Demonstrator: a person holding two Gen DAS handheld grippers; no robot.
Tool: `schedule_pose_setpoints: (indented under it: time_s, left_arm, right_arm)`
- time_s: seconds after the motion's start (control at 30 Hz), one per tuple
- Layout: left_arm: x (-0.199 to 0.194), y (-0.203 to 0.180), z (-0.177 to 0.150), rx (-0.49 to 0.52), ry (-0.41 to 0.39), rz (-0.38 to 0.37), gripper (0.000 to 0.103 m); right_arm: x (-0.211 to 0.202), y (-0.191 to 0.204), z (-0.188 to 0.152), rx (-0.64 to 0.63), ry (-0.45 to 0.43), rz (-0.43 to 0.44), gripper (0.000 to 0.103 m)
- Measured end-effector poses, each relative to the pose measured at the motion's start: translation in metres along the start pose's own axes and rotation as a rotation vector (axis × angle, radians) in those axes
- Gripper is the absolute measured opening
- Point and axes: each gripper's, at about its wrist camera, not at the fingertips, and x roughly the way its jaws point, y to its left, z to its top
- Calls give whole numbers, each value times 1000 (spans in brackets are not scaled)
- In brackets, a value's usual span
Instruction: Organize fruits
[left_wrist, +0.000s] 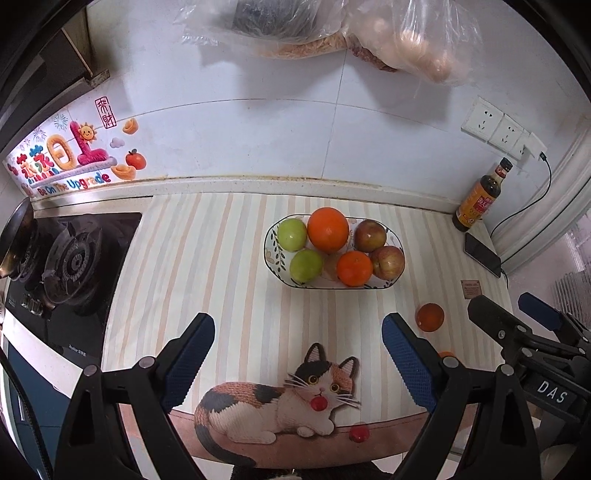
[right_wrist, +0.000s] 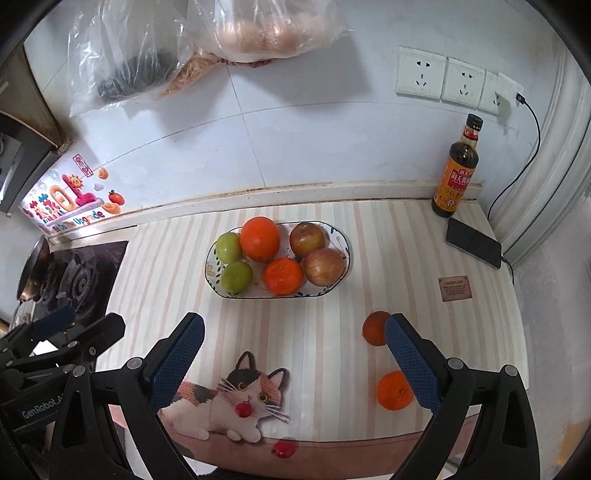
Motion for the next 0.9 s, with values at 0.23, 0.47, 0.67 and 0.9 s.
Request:
schedule_pose_setpoints:
  time_s: [0.23,0.47,0.67,0.9]
  left_arm:
    - [32,-18,-5,36,54,31,101]
    - [94,-60,-14,111,181,54,101]
    - [155,-112,-21,244,309,84,101]
    - [194,-157,-15,311,406,63,101]
  right_arm:
    - [23,-48,-9,104,68,30,100]
    - [93,-134,-43,277,239,1,100]
    - [167,-182,-95,375,406,-21,99]
    - [209,-196,-131,411,499,35,71]
